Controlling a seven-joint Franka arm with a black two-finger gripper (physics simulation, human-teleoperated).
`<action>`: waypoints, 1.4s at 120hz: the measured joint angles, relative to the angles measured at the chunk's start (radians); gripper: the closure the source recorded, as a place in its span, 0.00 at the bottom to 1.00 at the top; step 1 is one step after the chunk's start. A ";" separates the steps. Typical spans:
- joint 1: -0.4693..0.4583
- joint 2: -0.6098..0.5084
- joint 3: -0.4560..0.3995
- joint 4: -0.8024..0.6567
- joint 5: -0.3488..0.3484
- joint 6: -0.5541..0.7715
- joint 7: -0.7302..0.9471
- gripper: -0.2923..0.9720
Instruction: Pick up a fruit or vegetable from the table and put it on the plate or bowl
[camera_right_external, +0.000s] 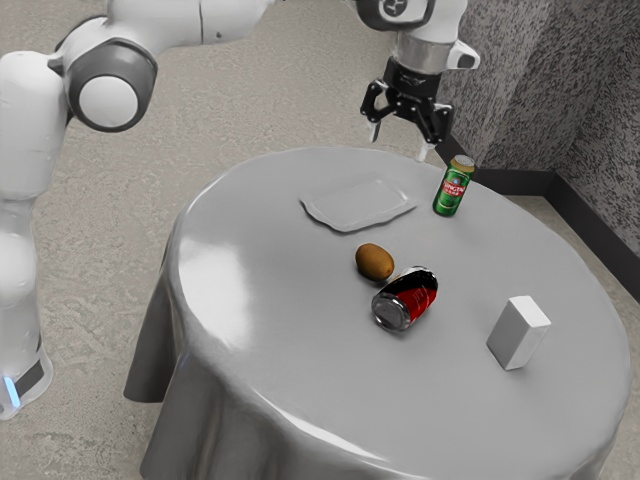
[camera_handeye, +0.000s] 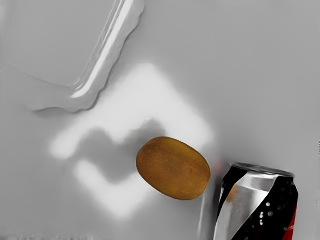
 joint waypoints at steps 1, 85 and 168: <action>0.000 0.000 0.000 0.000 -0.001 0.001 -0.010 0.23; -0.004 -0.172 0.032 -0.543 -0.092 0.381 -0.599 0.23; -0.015 -0.080 0.029 -0.582 -0.097 0.512 -0.835 0.23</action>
